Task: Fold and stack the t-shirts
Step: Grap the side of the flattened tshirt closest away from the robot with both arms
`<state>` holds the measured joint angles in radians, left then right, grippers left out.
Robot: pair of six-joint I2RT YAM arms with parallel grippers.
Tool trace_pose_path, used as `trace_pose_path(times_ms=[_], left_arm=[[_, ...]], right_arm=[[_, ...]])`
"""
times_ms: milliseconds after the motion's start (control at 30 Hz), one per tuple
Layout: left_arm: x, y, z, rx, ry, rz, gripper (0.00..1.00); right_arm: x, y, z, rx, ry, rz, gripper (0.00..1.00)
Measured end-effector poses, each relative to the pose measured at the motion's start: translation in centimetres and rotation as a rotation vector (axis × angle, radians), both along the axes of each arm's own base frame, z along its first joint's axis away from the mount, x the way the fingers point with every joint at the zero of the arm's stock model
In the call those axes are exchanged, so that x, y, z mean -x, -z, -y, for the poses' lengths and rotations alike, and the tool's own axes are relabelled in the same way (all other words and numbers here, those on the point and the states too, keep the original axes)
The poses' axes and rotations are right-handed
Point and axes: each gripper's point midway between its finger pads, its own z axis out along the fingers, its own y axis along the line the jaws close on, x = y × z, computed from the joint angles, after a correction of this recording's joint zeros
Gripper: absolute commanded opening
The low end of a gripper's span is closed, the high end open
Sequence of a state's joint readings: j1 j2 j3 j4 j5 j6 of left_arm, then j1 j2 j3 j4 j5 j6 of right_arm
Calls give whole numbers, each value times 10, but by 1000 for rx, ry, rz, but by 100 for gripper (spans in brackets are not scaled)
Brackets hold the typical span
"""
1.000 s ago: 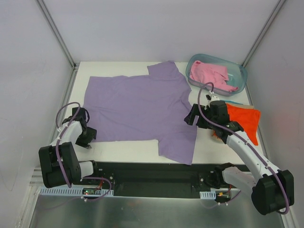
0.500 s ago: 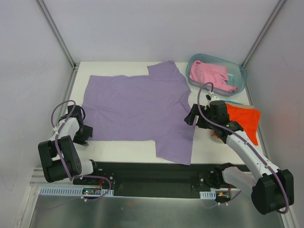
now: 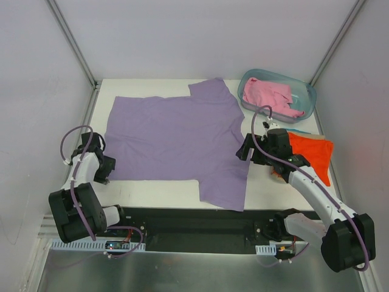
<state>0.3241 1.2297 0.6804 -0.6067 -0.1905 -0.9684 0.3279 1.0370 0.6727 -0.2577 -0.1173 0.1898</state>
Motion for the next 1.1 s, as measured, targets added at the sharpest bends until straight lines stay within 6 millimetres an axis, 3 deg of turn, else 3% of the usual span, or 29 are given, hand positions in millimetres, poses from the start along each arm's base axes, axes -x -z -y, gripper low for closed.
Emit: trace_pose_path(times_ms=[267, 367, 667, 933, 1100], left_arm=[[-8, 15, -6, 26, 1, -91, 47], [-8, 22, -6, 37, 1, -126, 32], [-17, 22, -7, 43, 1, -110, 4], [-16, 22, -2, 65, 14, -95, 0], [-8, 21, 4, 78, 21, -82, 0]], right_arm=[[-1, 1, 1, 12, -3, 3, 96], [-1, 3, 2, 16, -1, -2, 96], [-1, 4, 2, 20, -3, -6, 97], [2, 10, 0, 25, -16, -30, 98], [17, 12, -23, 42, -121, -49, 98]])
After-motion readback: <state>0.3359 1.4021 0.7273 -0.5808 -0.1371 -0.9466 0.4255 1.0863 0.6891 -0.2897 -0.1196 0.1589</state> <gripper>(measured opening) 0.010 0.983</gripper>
